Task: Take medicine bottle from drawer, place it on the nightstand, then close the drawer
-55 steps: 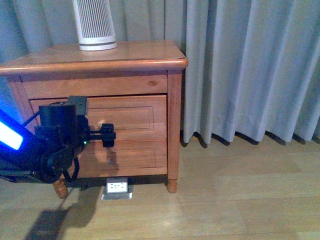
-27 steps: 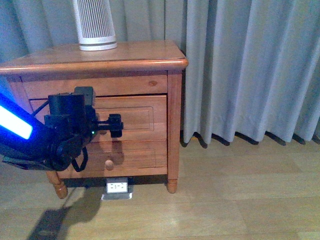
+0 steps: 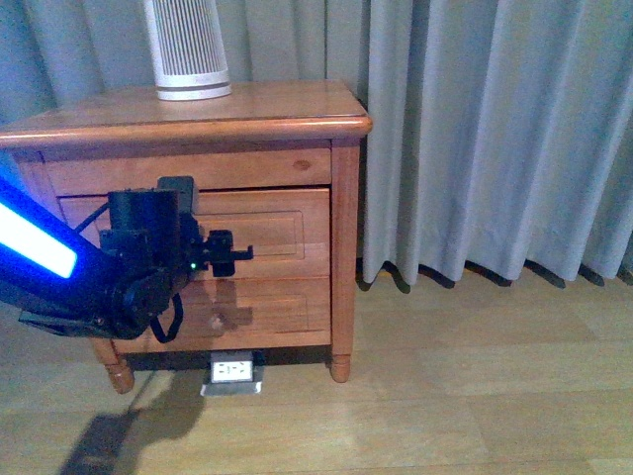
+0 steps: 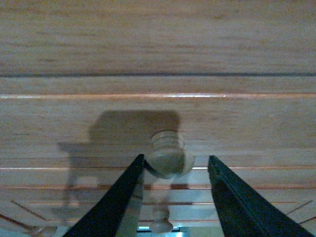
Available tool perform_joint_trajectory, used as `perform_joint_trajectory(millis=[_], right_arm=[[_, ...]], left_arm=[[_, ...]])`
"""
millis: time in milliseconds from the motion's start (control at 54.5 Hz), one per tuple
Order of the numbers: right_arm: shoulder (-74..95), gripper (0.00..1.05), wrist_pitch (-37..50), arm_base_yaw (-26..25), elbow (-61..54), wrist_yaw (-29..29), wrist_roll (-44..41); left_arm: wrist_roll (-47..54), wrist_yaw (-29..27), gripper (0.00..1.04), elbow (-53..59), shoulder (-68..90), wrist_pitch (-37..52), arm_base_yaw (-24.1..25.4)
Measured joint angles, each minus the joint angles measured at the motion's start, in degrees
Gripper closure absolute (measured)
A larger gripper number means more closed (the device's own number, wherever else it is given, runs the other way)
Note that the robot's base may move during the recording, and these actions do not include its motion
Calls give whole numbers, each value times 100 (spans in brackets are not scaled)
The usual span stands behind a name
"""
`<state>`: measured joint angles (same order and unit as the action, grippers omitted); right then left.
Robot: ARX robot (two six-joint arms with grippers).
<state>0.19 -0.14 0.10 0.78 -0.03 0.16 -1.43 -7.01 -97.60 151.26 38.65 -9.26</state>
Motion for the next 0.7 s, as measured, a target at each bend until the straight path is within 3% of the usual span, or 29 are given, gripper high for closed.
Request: perform_joint_trajectory(millis=[128,403,697], right_arm=[[0,7,0,0,0,0,0],[0,7,0,0,0,0,0],[0,7,0,0,0,0,0]], left_arm=[[-20,2,81,0,2,0,2],[-17,11,82,92,2,195,4],[116,-17,82,1510,-470,1296,-48]])
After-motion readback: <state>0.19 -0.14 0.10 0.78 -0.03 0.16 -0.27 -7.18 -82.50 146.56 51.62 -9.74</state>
